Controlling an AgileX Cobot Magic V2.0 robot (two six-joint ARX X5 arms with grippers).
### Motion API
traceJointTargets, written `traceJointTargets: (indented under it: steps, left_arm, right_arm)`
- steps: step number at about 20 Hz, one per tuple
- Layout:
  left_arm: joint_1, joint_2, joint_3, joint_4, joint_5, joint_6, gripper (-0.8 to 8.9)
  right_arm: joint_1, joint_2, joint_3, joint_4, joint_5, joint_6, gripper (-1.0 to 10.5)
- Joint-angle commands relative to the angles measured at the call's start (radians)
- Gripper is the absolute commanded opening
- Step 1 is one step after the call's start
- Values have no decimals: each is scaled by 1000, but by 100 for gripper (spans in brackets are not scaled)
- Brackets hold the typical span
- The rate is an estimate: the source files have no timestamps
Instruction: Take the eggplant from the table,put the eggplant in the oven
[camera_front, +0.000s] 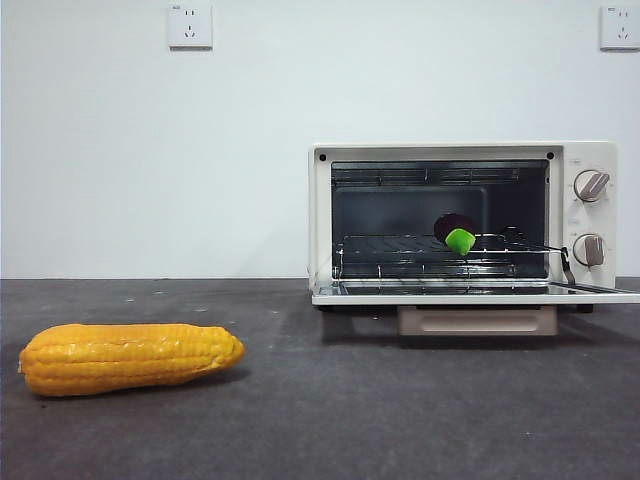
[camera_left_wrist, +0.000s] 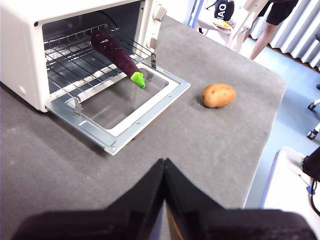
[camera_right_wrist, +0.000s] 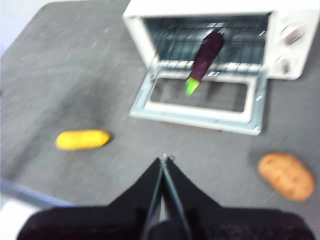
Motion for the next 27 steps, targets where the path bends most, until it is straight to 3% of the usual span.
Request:
traceJointTargets:
  steps: [1,9,14,21,27]
  left_arm:
    - [-5,26,-6,37,5,-32,-6]
    - [-22,181,-6,171,1,-67,-6]
    - [-51,329,-6,265,-82,-85,-6]
    - [-61,542,-4,425,-103,-109,-6]
    - [-62,711,8,530,-104,-133,-6]
  right_arm:
    - [1,-25,5,-24,-28,-15,-12]
    - [1,-92,5,-24,-116,-3,-12]
    - [1,-98,5,-24,-159,19,-12]
    - [1,-99,5,-24,-291,65,-12]
    - [1,-136,5,-24,-305,111,-12]
